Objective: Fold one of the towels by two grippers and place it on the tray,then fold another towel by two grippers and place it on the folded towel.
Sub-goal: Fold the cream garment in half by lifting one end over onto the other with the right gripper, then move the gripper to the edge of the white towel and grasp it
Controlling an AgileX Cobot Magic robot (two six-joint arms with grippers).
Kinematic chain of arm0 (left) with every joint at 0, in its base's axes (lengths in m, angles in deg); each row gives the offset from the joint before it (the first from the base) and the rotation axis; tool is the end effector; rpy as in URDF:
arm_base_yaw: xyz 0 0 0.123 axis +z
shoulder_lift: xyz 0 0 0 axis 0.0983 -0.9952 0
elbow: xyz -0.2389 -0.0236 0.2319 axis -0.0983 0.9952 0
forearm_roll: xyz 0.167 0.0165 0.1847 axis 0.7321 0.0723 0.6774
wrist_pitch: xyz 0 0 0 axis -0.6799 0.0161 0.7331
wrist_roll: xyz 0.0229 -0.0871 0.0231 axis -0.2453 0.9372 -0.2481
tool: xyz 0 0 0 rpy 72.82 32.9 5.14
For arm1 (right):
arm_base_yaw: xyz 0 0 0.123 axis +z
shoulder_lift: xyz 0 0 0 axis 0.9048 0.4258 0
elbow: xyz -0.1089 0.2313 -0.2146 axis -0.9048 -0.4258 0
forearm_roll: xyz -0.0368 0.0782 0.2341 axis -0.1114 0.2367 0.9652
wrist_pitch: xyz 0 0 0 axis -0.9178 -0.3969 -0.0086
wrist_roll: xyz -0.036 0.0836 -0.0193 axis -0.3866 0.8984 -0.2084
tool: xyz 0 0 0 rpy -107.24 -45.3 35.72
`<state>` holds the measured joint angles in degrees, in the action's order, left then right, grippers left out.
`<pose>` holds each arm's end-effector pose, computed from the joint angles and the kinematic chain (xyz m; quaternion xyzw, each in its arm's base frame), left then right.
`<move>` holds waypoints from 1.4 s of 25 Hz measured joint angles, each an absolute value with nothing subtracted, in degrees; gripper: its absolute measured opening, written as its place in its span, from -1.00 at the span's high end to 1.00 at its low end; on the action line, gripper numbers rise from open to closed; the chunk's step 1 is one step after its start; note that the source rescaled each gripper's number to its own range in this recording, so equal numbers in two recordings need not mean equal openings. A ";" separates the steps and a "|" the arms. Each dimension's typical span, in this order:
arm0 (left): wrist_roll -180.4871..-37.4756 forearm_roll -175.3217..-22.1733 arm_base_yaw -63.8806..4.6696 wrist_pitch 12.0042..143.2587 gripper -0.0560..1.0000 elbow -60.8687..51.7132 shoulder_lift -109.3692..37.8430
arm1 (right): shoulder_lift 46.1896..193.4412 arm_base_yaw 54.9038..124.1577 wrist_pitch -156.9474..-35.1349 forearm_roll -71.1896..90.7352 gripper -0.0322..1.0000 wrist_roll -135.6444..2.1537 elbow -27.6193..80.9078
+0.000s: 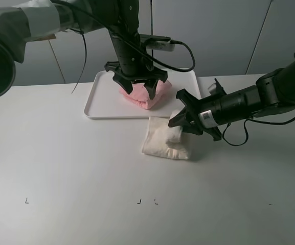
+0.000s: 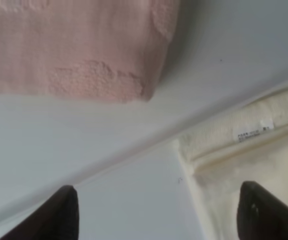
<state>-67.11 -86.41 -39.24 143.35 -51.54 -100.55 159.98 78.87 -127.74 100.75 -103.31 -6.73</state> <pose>0.4520 -0.3025 0.2208 0.2192 0.9680 -0.0524 0.1107 0.3214 0.1426 0.1468 0.1139 0.8919 0.4258 0.1017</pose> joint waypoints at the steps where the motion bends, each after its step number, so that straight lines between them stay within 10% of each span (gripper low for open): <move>1: -67.12 -86.27 -39.01 143.35 -0.68 -51.54 -100.55 | 159.98 79.51 -128.25 101.18 0.15 -103.56 -6.46; 6: -67.49 -86.16 -38.78 143.35 -0.68 -51.54 -100.55 | 160.09 82.36 -129.89 101.38 -0.23 -104.42 -5.07; 20: -67.81 -86.27 -38.21 143.35 -0.68 -51.54 -100.55 | 155.57 67.70 -129.66 86.71 -0.24 -96.85 -4.95; 35: -67.82 -87.11 -38.21 143.47 -0.68 -51.54 -100.55 | 164.28 67.41 -131.85 85.73 -0.24 -98.94 -4.87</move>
<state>-67.82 -87.11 -38.21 143.47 -51.54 -100.55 164.28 67.41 -131.85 85.73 -98.94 -4.87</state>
